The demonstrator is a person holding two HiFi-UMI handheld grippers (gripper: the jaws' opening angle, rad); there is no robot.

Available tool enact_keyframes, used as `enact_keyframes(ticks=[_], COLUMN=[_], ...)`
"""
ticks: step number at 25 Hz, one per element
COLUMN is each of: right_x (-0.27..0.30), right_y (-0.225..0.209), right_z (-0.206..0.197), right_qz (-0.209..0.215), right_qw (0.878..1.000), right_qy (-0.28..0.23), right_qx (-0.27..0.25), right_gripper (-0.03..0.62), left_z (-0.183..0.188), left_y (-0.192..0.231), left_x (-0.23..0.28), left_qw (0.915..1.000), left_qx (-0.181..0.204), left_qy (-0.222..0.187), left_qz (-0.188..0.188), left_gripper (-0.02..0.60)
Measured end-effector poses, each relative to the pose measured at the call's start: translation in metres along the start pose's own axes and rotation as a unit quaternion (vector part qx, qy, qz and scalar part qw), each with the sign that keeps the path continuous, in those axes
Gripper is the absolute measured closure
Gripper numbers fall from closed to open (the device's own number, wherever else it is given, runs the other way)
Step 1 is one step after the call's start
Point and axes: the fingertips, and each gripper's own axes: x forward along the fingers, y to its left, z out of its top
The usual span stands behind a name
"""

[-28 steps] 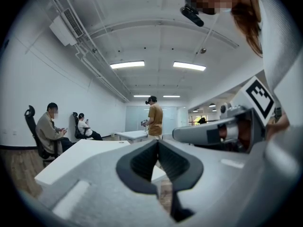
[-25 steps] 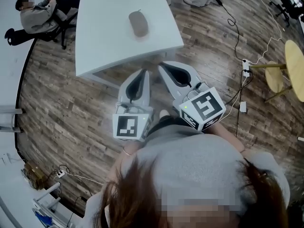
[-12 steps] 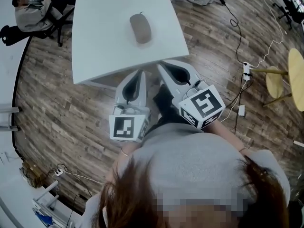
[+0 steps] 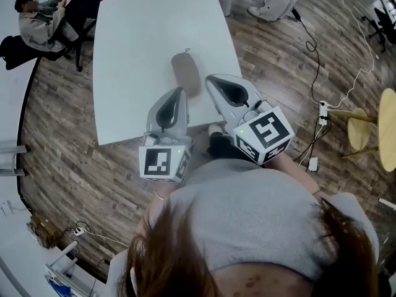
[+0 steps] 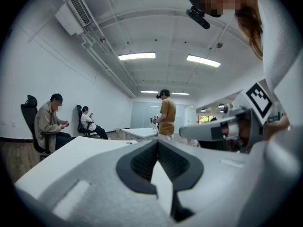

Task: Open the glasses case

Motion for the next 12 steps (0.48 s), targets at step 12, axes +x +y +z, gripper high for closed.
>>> enact_keyframes(ticks=[12], right_x=[0.077], right_y=[-0.052], right_z=[0.022], right_qz=[0.035], right_qw=[0.999], right_qy=[0.008], right_qx=[-0.002], right_gripper=[0.591], left_z=[0.014], left_y=[0.068], left_x=[0.060], left_qw=[0.9987], left_qx=[-0.018], left_qy=[0.001], left_qz=[0.047], left_gripper=[0.578])
